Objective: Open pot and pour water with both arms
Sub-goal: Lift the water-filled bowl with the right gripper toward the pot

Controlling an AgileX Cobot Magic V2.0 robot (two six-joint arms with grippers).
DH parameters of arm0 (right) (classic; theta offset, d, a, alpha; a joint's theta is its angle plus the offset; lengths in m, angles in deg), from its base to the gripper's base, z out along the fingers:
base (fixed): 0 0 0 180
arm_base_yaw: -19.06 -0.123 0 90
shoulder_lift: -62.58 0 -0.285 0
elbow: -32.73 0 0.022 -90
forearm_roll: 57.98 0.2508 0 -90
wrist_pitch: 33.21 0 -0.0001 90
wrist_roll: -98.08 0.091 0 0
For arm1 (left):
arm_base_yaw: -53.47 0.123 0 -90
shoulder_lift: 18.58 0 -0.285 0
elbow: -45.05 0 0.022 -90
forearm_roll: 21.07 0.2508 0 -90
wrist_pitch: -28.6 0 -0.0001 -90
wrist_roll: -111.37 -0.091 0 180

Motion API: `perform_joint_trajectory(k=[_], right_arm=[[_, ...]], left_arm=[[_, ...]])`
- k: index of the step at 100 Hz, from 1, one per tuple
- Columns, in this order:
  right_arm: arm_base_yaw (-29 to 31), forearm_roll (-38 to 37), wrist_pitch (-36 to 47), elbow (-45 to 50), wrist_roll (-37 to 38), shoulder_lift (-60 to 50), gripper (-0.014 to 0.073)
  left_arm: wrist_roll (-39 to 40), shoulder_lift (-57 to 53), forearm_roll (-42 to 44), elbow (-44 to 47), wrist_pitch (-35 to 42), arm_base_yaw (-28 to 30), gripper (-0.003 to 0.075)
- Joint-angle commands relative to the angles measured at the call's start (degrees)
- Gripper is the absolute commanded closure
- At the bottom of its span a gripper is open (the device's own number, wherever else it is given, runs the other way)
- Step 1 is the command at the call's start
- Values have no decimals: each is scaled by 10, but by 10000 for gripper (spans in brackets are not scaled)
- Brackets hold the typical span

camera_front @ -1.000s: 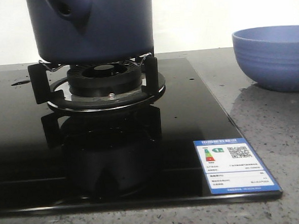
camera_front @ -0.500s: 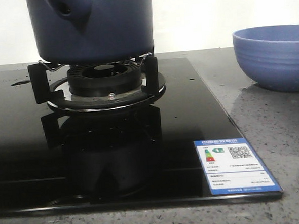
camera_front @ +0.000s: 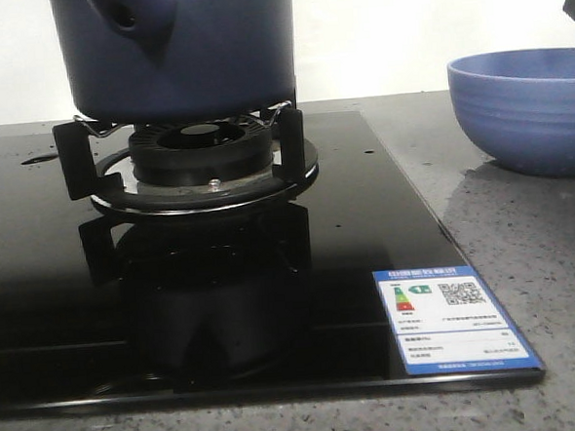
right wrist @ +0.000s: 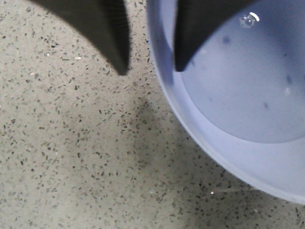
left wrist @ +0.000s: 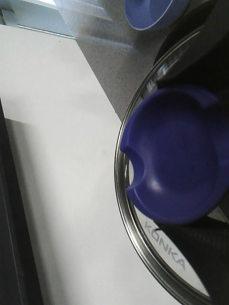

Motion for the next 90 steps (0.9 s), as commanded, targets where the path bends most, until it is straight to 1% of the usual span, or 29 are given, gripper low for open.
perform_joint_trajectory(k=[1,5,23,30,43,50,66,90], right_arm=[[5,1,21,-20,-5,-20,615],[5,1,20,-20,-5,-20,663],[5,24,-7,-60,-21,-23,661],[4,43,-30,-94,-26,-23,661],[0,85,-83,-177,-26,-20,651],[-7,87,-105,-218,-26,-14,651],[-46,87,-163,-331,-26,23,651],[-137,87,-196,-505,-26,100,651]], left_arm=[[6,-18,-42,-22,16,1,358],[6,-18,-42,-22,16,1,358],[18,-18,-35,-22,20,1,358],[25,-17,-30,-22,20,5,358],[42,-17,-28,-22,18,36,358],[53,-17,-28,-22,18,53,358],[56,-17,-29,-22,15,76,358],[67,-17,-29,-22,15,106,358]])
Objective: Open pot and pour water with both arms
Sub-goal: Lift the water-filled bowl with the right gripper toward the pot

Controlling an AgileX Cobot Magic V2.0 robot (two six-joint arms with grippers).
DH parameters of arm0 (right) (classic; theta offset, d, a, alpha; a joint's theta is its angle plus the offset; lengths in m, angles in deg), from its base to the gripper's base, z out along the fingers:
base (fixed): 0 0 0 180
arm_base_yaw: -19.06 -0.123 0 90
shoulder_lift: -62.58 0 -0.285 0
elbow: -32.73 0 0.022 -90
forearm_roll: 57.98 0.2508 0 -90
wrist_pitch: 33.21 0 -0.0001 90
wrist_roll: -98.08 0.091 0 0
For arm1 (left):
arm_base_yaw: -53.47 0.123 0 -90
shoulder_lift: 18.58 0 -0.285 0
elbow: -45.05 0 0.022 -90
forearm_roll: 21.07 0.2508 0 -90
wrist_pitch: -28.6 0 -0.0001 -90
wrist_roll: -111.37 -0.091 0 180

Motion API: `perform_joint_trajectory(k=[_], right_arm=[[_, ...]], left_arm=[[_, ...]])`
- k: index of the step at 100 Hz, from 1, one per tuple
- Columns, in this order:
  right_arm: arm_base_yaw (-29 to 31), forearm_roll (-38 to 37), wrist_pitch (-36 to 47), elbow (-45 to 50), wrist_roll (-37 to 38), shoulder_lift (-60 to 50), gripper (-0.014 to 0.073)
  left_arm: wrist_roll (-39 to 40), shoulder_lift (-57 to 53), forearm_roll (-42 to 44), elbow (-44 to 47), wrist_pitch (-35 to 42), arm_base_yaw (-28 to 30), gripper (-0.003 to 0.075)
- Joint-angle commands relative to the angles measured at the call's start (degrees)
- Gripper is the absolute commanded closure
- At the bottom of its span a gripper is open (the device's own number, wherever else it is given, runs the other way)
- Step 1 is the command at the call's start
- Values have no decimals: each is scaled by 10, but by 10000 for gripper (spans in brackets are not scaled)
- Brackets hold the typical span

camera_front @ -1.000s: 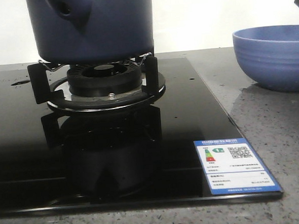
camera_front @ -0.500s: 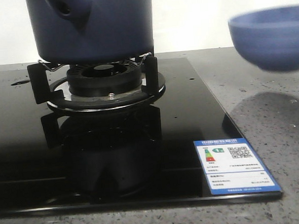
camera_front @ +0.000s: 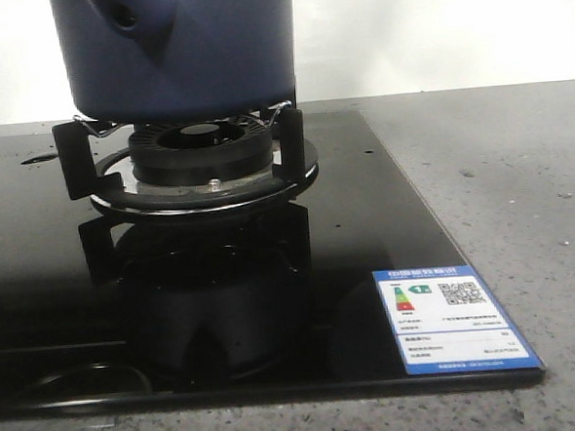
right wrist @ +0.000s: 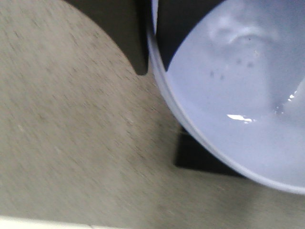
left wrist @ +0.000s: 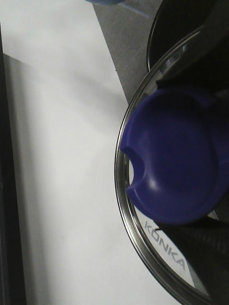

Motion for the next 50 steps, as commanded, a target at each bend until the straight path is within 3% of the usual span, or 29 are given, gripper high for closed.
perform_joint_trajectory(k=[1,24,50], right_arm=[[-31,18,9,-82,-4,4,651],[-108,18,45,-174,-3,66,651],[-155,19,159,-180,-4,88,651]], left_arm=[[10,-17,-44,-22,21,11,358],[24,-17,-45,-22,19,41,358],[24,-17,-63,-22,18,72,358]])
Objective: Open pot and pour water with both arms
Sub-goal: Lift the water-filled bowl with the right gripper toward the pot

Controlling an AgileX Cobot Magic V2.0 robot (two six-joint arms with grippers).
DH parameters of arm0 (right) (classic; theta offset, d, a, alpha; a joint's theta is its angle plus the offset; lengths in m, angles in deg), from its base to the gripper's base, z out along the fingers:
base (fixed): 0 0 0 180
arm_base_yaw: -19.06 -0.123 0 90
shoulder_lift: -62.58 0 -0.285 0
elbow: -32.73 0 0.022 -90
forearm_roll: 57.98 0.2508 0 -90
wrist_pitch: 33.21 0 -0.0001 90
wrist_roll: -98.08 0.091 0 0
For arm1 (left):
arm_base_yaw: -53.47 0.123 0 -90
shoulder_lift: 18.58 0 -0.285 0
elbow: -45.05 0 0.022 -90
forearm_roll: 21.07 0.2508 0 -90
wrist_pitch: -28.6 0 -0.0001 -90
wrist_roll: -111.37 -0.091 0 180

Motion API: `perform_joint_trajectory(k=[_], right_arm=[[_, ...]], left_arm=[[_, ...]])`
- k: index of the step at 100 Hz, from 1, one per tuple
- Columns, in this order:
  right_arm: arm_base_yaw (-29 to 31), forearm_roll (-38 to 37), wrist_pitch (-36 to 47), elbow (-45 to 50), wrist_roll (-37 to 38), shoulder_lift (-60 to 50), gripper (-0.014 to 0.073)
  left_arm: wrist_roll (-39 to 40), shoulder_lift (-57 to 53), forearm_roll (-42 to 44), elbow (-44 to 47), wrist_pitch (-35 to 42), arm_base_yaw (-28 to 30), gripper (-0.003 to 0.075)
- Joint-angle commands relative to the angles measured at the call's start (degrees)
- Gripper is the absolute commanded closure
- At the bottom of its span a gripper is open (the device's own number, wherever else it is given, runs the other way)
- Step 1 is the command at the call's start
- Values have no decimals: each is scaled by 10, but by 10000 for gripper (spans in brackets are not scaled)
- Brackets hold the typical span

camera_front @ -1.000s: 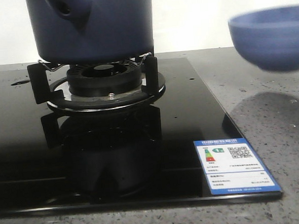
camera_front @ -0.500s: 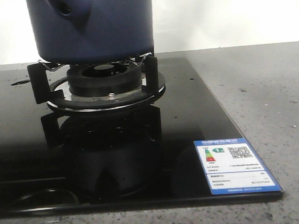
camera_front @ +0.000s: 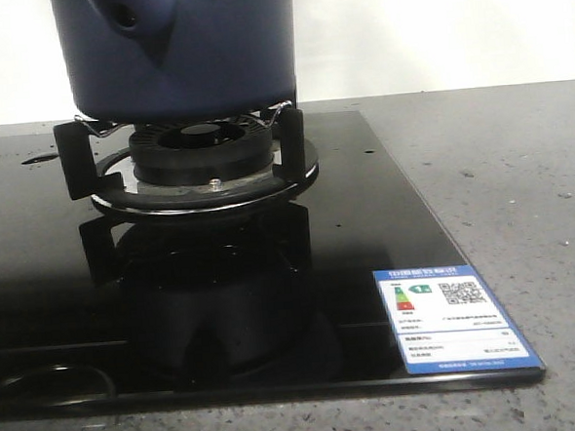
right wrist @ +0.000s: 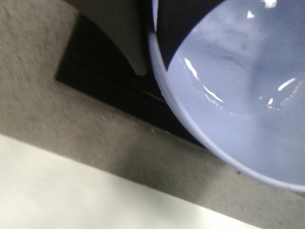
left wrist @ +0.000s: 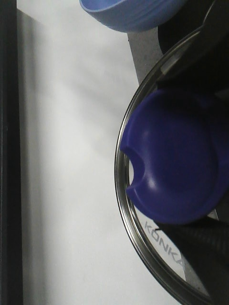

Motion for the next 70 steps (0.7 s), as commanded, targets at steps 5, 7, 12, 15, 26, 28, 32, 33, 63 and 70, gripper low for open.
perform_joint_trajectory(k=[5,7,12,15,26,28,32,33,63,70], right_arm=[[-17,11,109,-22,-4,-29,651],[-18,11,119,-20,-4,-29,651],[-23,11,142,-12,-7,-29,651],[-24,11,153,-9,-7,-29,651],[-28,11,196,16,-22,-29,651],[-28,11,205,23,-26,-31,651],[-33,11,224,36,-32,-34,651],[-33,11,233,42,-34,-36,651],[-62,-7,499,251,-68,-125,651],[-63,-13,566,307,-68,-143,651]], left_arm=[[6,-17,-51,-22,20,10,358],[6,-17,-51,-22,20,11,358],[6,-17,-51,-22,19,11,358],[6,-17,-51,-22,19,11,358],[6,-17,-51,-22,18,11,358],[6,-17,-51,-22,18,11,358],[6,-17,-51,-22,18,11,358],[6,-17,-51,-22,18,11,358],[6,-17,-51,-22,13,11,358],[6,-17,-51,-22,13,11,358]])
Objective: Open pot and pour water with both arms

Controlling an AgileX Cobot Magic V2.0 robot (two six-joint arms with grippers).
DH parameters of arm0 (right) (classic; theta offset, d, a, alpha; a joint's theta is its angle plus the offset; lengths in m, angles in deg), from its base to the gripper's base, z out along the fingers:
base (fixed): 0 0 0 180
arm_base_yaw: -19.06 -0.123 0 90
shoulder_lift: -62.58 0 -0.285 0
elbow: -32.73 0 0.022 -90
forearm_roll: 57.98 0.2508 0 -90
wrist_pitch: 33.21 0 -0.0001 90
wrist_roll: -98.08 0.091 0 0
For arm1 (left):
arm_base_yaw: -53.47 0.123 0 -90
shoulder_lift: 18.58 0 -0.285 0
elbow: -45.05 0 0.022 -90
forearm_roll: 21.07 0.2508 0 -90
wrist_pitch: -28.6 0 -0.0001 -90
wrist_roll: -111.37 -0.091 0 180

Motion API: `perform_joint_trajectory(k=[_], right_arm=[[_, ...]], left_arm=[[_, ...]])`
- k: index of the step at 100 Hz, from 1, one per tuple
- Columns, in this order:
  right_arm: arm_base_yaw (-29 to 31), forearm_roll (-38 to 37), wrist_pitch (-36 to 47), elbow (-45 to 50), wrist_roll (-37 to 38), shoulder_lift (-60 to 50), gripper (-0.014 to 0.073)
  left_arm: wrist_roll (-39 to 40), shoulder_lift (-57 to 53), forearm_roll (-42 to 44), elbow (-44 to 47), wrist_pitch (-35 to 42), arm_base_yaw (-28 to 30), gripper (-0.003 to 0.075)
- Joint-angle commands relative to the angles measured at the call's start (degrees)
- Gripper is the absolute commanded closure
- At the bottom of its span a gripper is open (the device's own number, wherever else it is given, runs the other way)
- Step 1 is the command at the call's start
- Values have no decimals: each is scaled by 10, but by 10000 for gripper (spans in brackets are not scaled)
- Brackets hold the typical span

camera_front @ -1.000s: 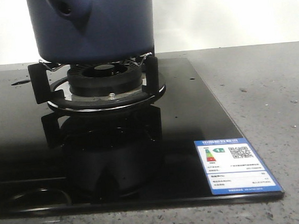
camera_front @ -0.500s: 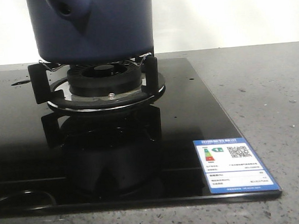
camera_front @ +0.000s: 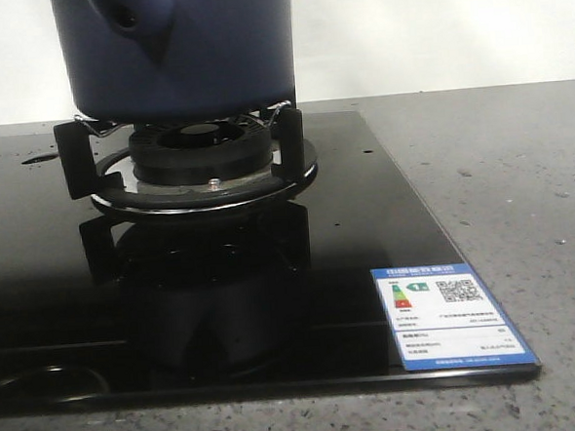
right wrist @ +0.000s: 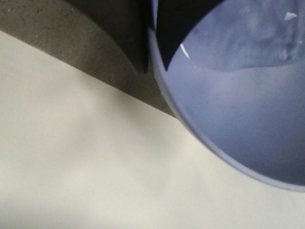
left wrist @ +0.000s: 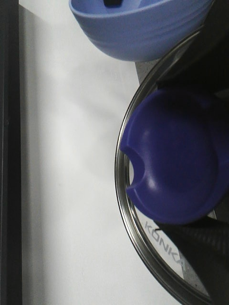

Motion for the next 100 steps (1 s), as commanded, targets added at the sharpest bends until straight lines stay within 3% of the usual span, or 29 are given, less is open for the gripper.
perform_joint_trajectory(k=[1,22,50,83,100], right_arm=[[-1,-6,162,49,-3,-65,651],[-1,-20,331,173,-4,-101,657],[-11,-34,479,246,-4,-106,657],[-23,-48,613,279,-3,-106,657],[-26,-70,641,282,-2,-106,657]], left_arm=[[6,-17,-50,-22,18,2,358],[6,-17,-51,-22,15,2,358],[6,-17,-52,-22,14,2,358],[6,-17,-52,-22,14,2,358],[6,-17,-52,-22,14,2,358]])
